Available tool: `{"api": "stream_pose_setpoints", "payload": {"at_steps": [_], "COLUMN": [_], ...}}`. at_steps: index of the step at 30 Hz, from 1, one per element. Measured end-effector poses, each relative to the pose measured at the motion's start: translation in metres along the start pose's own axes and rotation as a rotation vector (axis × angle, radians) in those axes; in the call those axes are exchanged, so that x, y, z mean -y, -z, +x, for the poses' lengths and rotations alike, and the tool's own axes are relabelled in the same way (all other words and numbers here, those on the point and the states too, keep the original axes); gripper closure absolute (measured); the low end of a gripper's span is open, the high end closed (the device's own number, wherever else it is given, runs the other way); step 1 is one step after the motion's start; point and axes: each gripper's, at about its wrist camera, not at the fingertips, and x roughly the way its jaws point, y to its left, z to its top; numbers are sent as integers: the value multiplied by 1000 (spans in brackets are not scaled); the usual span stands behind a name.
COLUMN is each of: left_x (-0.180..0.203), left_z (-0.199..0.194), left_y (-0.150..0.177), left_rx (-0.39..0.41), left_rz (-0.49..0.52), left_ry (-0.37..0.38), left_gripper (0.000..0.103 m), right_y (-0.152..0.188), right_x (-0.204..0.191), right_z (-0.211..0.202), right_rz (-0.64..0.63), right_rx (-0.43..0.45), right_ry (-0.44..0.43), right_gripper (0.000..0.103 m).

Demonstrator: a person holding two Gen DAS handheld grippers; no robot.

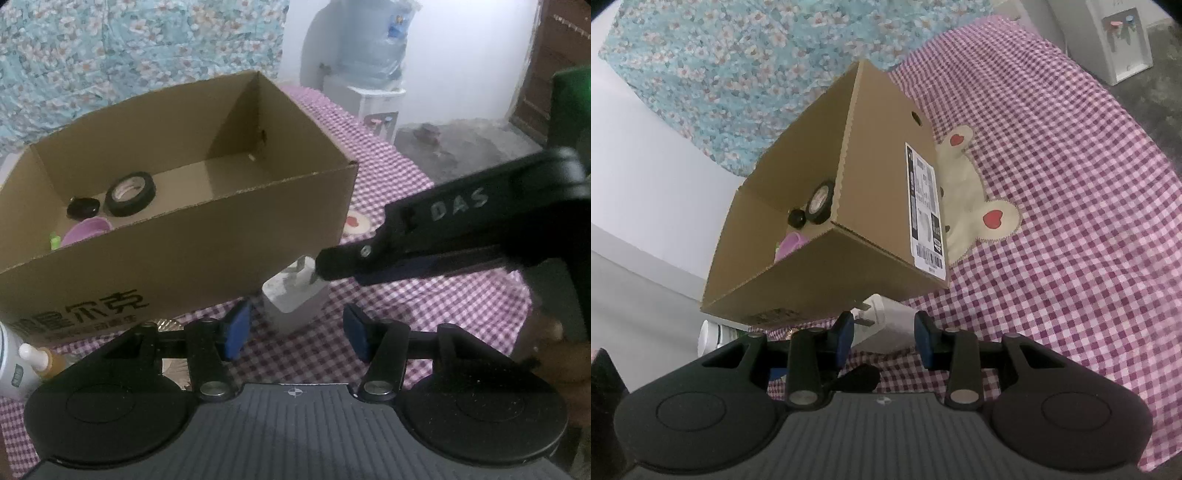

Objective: Organize rigid objects
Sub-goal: 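Close the right tool on the white charger plug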

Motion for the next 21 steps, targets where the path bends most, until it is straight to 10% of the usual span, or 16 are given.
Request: {"api": "stream_pose_setpoints", "payload": {"at_steps": [21], "left_x": [12], "left_z": [37], "left_y": [-6], "left_rx": [-27], "left_rz": [57], "left_ry": [-67], "left_gripper": [58], "right_y": [-16], "right_x": [-11], "right_z": [41], "right_rz": [-35], "right_rx": [-52], "right_ry": [4], "right_gripper": [59]}}
